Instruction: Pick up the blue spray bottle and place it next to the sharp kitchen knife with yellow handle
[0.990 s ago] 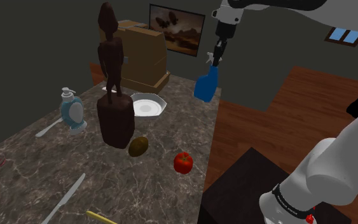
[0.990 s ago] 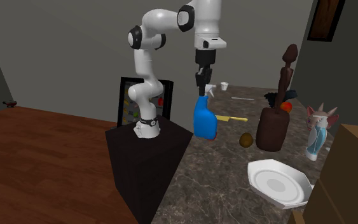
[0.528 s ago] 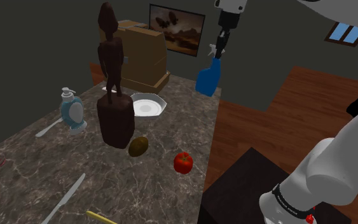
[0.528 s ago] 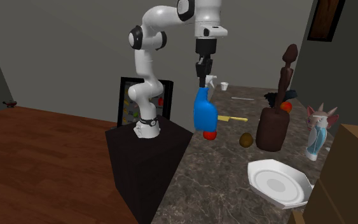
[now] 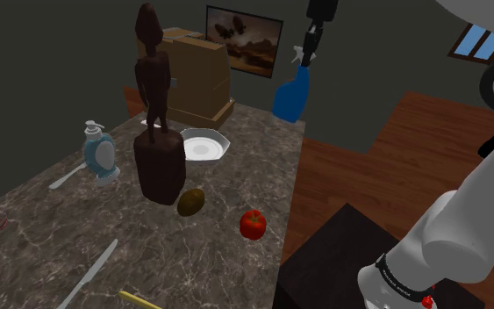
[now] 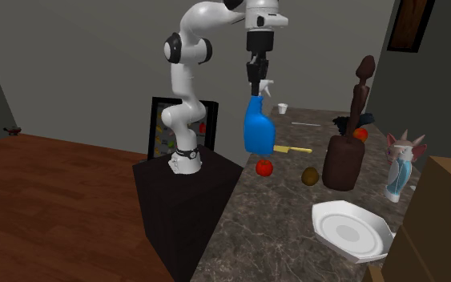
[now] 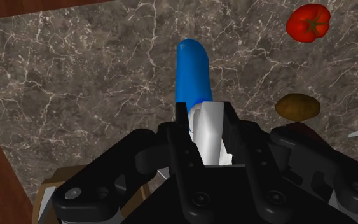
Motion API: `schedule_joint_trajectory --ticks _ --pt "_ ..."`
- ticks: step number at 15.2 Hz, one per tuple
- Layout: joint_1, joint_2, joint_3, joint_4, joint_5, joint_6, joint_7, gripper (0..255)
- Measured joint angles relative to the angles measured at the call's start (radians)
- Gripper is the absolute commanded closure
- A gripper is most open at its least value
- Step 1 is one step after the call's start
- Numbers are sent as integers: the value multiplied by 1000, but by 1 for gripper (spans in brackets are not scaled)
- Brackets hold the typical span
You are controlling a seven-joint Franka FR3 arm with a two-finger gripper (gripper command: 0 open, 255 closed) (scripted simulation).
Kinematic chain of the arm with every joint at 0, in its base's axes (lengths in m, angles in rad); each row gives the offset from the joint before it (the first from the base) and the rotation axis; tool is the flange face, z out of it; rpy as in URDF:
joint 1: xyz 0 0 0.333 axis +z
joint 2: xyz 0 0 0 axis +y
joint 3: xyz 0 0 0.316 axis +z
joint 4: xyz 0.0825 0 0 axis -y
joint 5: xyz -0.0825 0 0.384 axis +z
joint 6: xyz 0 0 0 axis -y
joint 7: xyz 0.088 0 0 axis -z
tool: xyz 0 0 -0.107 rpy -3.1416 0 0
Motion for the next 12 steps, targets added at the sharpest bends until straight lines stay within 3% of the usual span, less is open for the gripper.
schedule_joint_trajectory --ticks 7,12 --pt "-7 74 -4 195 12 -122 -6 255" --pt "47 -52 41 9 -5 -61 86 255"
